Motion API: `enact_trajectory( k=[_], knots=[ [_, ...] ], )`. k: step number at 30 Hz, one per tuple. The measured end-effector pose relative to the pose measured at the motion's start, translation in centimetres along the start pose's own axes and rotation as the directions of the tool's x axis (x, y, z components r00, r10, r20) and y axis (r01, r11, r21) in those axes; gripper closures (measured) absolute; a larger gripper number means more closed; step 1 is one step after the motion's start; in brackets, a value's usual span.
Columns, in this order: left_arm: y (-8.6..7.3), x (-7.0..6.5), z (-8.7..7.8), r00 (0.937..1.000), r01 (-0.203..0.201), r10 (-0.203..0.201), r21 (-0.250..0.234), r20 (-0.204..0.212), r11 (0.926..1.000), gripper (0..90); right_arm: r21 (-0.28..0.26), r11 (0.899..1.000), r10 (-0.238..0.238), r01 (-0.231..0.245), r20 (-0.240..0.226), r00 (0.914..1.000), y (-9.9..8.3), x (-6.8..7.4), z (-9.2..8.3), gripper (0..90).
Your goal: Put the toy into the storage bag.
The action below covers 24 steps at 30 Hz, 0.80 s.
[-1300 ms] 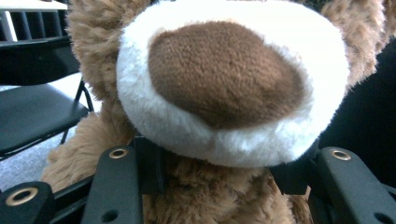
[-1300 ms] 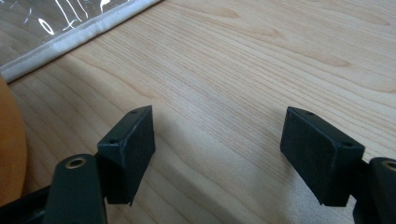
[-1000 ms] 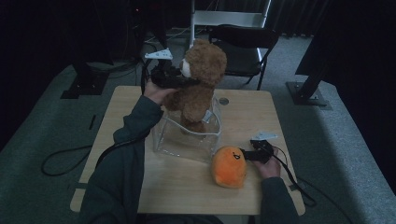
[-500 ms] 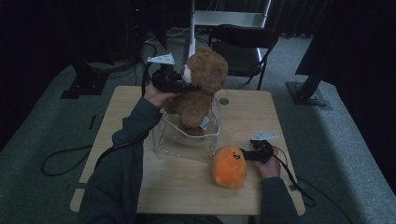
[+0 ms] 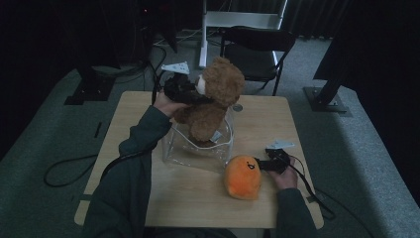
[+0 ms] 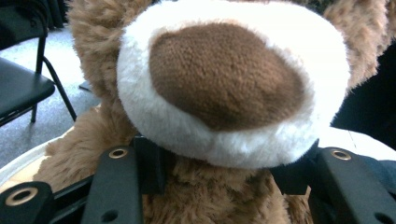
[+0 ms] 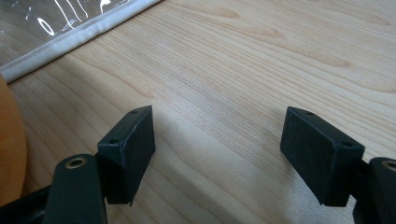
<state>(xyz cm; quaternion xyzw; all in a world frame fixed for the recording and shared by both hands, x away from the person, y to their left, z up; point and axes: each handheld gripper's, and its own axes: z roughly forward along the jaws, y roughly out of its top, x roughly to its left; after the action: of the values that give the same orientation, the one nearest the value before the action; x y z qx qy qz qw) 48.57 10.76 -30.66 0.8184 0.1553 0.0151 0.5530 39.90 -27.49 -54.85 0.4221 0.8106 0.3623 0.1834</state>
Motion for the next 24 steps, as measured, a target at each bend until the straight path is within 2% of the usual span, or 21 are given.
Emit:
enact_trajectory(
  k=[12, 24],
  knots=[
    [-0.2, -0.4, 0.7, 0.9993, -0.035, 0.034, 0.07, 0.015, 0.9969, 47.4, 0.0, 1.0, 0.0, 0.0, 0.0, 1.0, 0.0, 0.0, 0.0, 25.4],
    [-0.6, -0.4, 1.2, 0.9987, -0.045, 0.042, 0.112, 0.029, 0.9927, 47.3, 0.0, 1.0, 0.0, 0.0, 0.0, 1.0, 0.0, 0.0, 0.0, 25.4]
  ],
)
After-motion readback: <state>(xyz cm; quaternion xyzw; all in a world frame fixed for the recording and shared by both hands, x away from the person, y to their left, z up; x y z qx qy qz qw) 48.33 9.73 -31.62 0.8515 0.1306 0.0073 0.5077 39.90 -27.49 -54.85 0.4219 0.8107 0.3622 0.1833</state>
